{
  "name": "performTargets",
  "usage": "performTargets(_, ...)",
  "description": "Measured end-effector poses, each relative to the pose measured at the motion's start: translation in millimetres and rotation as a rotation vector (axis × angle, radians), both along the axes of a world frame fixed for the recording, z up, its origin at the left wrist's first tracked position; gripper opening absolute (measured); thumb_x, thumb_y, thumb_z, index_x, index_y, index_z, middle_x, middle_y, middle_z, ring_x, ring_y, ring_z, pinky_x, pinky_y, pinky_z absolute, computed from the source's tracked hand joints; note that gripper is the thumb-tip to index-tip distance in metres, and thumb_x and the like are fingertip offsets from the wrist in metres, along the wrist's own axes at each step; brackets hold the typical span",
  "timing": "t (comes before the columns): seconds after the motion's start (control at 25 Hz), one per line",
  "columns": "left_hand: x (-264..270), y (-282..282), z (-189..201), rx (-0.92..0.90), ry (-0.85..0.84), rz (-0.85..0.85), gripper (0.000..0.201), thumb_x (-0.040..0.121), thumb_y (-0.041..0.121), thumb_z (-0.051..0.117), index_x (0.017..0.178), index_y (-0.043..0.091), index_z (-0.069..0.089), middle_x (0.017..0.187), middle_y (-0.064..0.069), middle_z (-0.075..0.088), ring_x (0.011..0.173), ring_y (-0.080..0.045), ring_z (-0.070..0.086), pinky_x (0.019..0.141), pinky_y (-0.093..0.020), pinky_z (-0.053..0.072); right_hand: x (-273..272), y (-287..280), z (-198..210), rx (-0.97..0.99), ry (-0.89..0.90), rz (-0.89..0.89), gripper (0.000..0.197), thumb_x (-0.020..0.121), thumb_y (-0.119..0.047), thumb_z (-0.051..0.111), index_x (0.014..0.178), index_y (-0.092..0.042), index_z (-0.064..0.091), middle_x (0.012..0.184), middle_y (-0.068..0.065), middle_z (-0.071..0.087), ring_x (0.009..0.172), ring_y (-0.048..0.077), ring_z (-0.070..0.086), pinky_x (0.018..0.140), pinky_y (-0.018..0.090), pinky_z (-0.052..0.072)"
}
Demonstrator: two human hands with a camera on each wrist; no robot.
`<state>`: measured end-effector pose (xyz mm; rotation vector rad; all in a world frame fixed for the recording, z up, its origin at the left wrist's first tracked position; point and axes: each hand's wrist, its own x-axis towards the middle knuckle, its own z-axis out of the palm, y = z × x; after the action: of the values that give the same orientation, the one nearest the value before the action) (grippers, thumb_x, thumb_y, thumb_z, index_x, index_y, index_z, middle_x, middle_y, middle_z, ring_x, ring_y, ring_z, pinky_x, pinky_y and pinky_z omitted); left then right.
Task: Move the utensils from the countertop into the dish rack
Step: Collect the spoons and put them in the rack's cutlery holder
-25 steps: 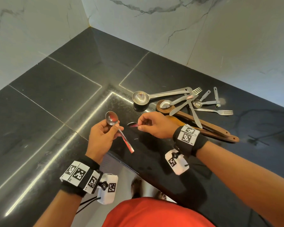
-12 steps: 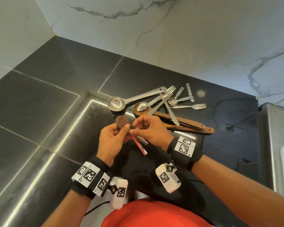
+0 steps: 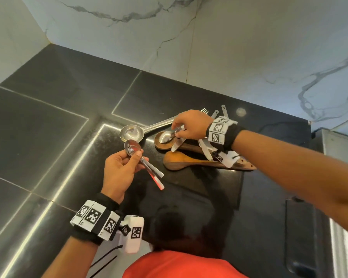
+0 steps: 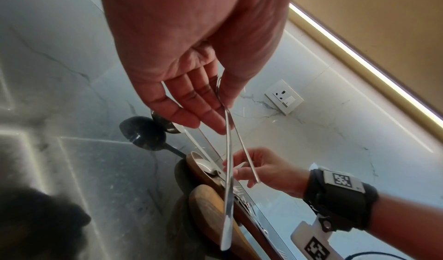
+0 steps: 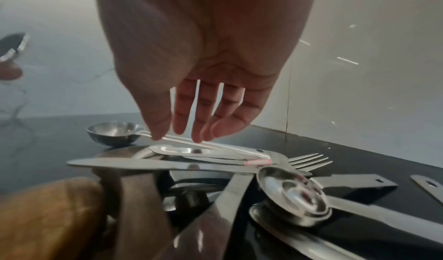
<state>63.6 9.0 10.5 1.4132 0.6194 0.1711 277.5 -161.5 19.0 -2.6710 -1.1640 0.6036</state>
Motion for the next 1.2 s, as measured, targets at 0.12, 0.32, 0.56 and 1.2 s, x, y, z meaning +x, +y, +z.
performTargets(0.12, 1.3, 5.8, -3.4, -0.001, 0.012, 0.028, 0.012, 0.096, 0.01, 0.06, 0.098, 0.012, 0.071, 0.087, -0.012, 0.077, 0.081, -0.016, 0.075, 0.074, -0.022, 0.061, 13.5, 18.4, -7.8, -0.111, -0.036, 0.129, 0.046, 0.081, -0.054, 0.069, 0.12, -0.031, 0.064, 0.109, -0.009, 0.066, 0.099, 0.013, 0.059, 0.084, 0.038, 0.055)
performTargets(0.32, 2.5, 6.6, -8.6, -0.013, 0.025, 0.029, 0.012, 0.096, 0.01, 0.06, 0.096, 0.015, 0.072, 0.085, -0.009, 0.078, 0.082, -0.016, 0.075, 0.077, -0.025, 0.061, 8.4, 41.7, -15.7, -0.138, -0.177, 0.26, 0.04, 0.079, -0.052, 0.064, 0.113, -0.031, 0.067, 0.091, -0.008, 0.068, 0.084, 0.016, 0.064, 0.068, 0.033, 0.055)
performTargets(0.56, -0.2, 10.8, -8.1, -0.029, 0.013, 0.021, 0.011, 0.095, 0.011, 0.062, 0.097, 0.014, 0.072, 0.086, -0.01, 0.079, 0.084, -0.019, 0.076, 0.078, -0.028, 0.06, 2.0, 40.6, -9.4, -0.076, -0.178, 0.281, 0.021, 0.083, -0.037, 0.065, 0.1, -0.025, 0.07, 0.086, -0.006, 0.067, 0.083, 0.018, 0.063, 0.073, 0.041, 0.057)
performTargets(1.2, -14.0, -10.5, -1.4, -0.104, 0.014, -0.032, 0.013, 0.095, 0.012, 0.063, 0.105, 0.009, 0.07, 0.088, -0.01, 0.079, 0.078, -0.018, 0.077, 0.07, -0.025, 0.06, -121.5, 9.1, 13.0, 0.645, 0.006, -0.096, 0.014, 0.086, -0.025, 0.075, 0.097, -0.016, 0.077, 0.089, -0.001, 0.061, 0.079, 0.012, 0.057, 0.071, 0.037, 0.053)
